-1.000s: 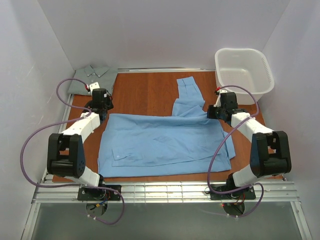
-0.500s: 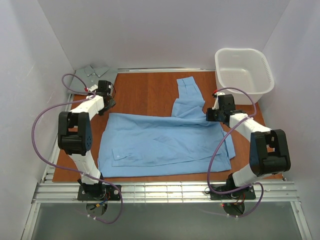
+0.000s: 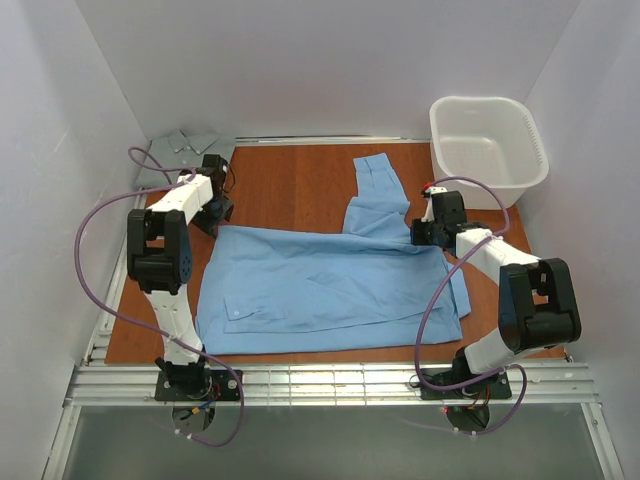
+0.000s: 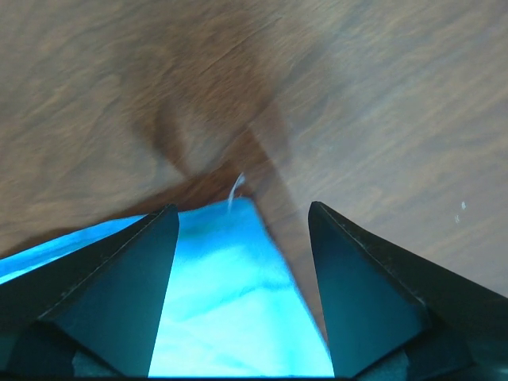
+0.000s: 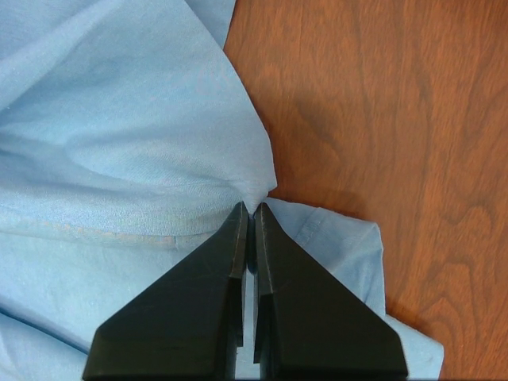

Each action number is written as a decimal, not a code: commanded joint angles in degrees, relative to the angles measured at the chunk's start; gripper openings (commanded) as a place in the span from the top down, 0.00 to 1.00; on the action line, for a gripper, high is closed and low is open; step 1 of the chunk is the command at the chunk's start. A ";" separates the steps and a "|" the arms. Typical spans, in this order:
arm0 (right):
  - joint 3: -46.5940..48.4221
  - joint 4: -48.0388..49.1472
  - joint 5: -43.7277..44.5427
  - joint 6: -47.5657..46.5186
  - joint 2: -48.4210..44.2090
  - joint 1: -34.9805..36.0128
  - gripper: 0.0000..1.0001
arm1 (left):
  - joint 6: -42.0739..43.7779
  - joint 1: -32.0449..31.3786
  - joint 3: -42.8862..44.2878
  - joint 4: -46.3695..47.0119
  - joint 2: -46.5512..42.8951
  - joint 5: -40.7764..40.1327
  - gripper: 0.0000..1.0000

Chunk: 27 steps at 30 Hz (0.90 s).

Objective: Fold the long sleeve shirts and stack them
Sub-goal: Fold the shirt

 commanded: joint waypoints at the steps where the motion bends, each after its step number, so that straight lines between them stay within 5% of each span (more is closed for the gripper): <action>1: -1.12 1.91 0.85 -0.65 -1.22 0.55 0.99 | -3.20 0.16 3.89 -4.10 2.19 1.05 0.37; 9: -1.47 2.35 1.03 -1.00 -0.78 1.43 0.99 | -4.17 0.16 7.49 -5.59 5.89 2.19 0.38; 14: -1.56 2.27 1.55 -1.45 -1.13 1.70 0.99 | -4.87 0.16 9.08 -7.97 2.29 -3.68 0.39; 27: -1.64 2.27 2.52 -1.62 -1.84 2.93 0.99 | -9.70 -2.65 5.83 -7.45 -0.88 -1.23 0.38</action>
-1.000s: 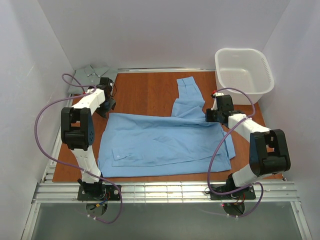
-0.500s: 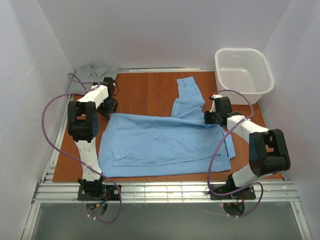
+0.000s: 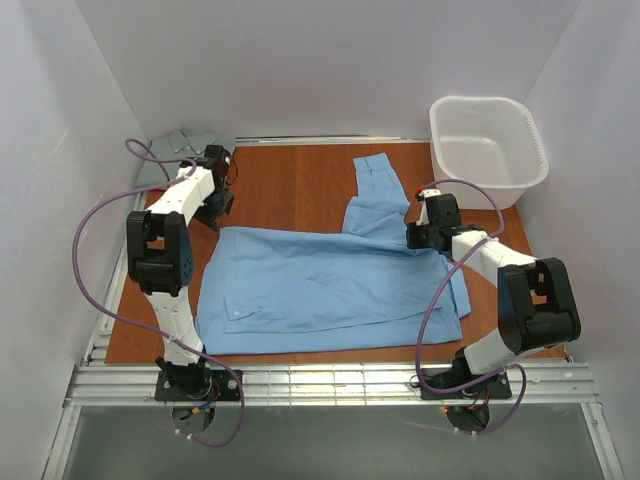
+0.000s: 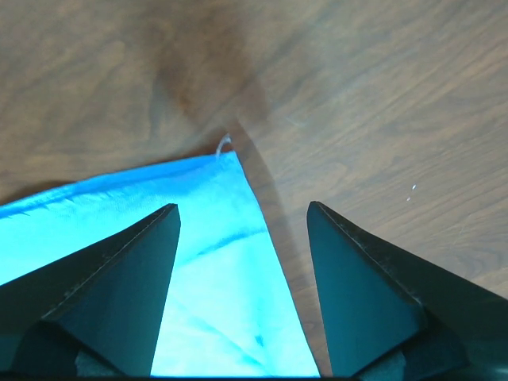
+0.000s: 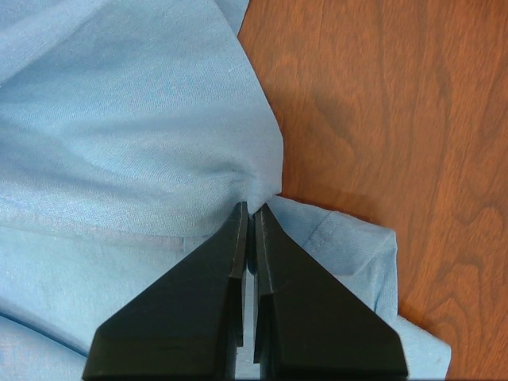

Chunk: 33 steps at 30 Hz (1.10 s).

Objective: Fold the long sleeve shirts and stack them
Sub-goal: Fold the shirt

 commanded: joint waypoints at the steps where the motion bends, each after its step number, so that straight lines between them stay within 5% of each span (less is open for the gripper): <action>1: -0.51 1.52 0.79 -0.35 -1.88 0.48 0.99 | -3.21 -1.14 -0.31 0.12 -0.38 -0.01 0.38; 20: -0.95 1.61 1.50 -0.09 -1.26 0.92 0.99 | -3.74 -1.14 -3.39 0.47 7.80 -3.08 0.49; 33: 1.69 0.03 3.25 -0.27 -2.66 0.83 0.99 | 0.39 -1.14 -3.04 0.21 4.56 -7.30 1.00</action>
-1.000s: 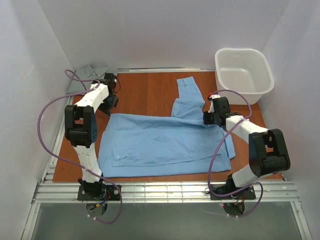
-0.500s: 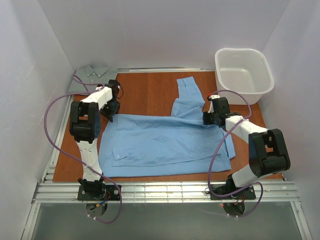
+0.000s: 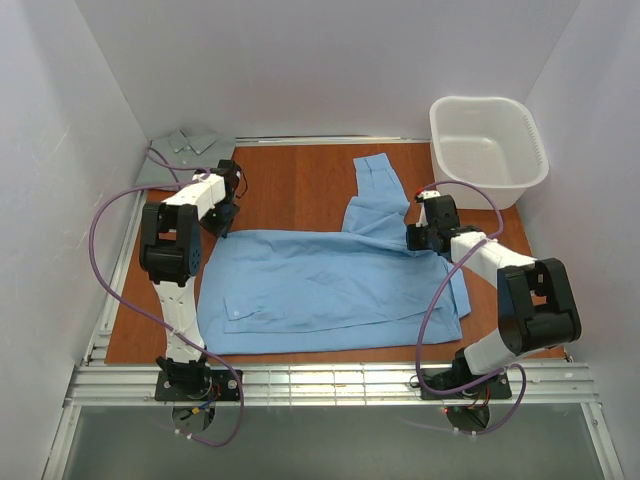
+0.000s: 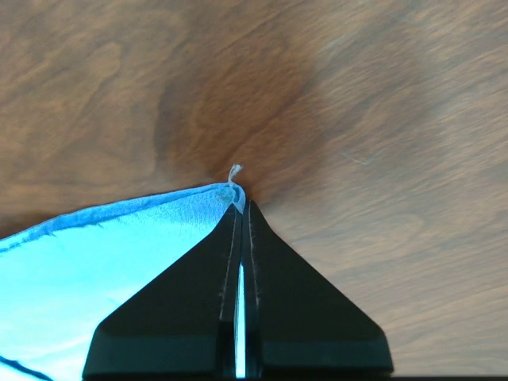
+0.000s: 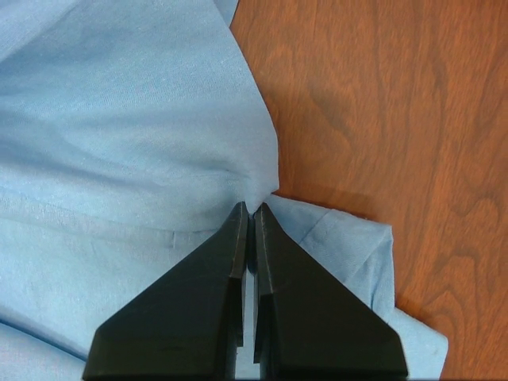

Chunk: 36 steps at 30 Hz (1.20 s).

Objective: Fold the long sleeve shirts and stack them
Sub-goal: Fold the shirt

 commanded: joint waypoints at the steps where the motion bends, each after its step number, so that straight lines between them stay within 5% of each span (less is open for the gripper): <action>1: 2.43 0.20 2.01 -0.16 -2.93 0.24 0.99 | 1.85 0.30 -1.55 -1.45 -2.97 -3.74 1.00; 10: 2.08 -0.85 2.63 2.39 -7.76 -0.55 0.99 | 4.32 0.30 -9.98 2.94 -16.32 -3.31 1.00; 26: -8.81 -1.29 0.43 14.07 -15.06 -2.31 0.99 | 5.46 0.30 -39.33 12.08 -41.72 4.34 1.00; 36: -13.57 -2.60 -0.19 19.97 -16.03 -3.63 0.97 | 3.53 0.30 -48.84 13.40 -46.30 8.12 1.00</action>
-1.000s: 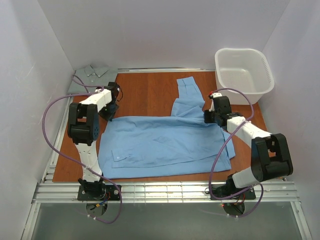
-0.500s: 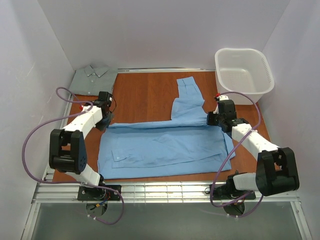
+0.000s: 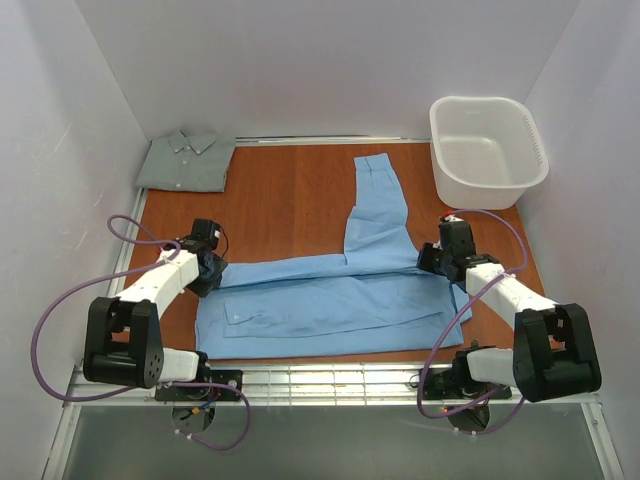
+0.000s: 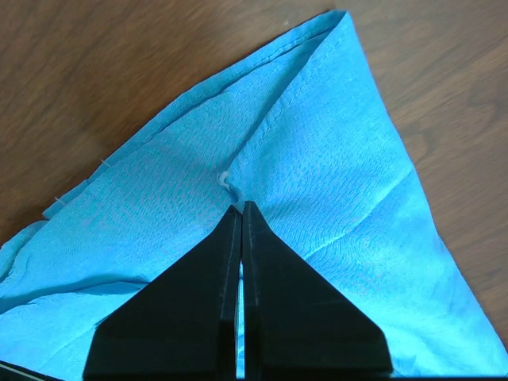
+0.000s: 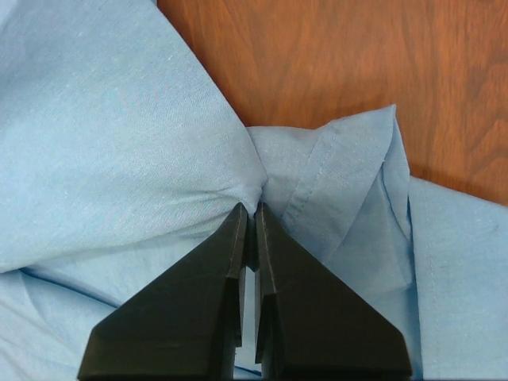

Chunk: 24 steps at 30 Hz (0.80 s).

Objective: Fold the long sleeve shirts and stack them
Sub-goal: Fold the shirt

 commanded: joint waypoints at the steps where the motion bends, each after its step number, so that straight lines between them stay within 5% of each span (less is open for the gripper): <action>1: 0.31 -1.32 1.65 2.38 -1.32 -1.11 0.97 | -0.89 0.26 -1.76 1.03 -2.87 1.21 1.00; 4: 1.28 -2.90 1.39 2.46 -2.02 -1.20 0.94 | -0.36 0.26 -3.25 1.64 -3.58 1.05 1.00; 15: 8.04 -4.66 -4.83 -7.36 -9.41 -0.94 0.50 | 11.84 0.26 -0.36 1.20 -11.82 -0.03 0.85; 16: 10.14 -4.66 -5.55 -8.34 -8.62 -0.76 0.48 | 15.16 0.26 0.25 2.16 -12.63 0.68 0.81; 17: 11.47 -4.66 -6.60 -9.65 -7.92 -0.76 0.43 | 16.85 0.26 0.61 2.61 -13.33 1.56 0.59; 18: 12.61 -4.49 -7.91 -11.32 -6.09 -0.68 0.41 | 18.26 0.26 1.40 3.48 -14.47 2.96 0.50; 24: 22.54 -0.89 -10.73 -16.77 5.06 -0.67 0.36 | 27.75 0.26 2.99 8.22 -14.13 5.52 0.25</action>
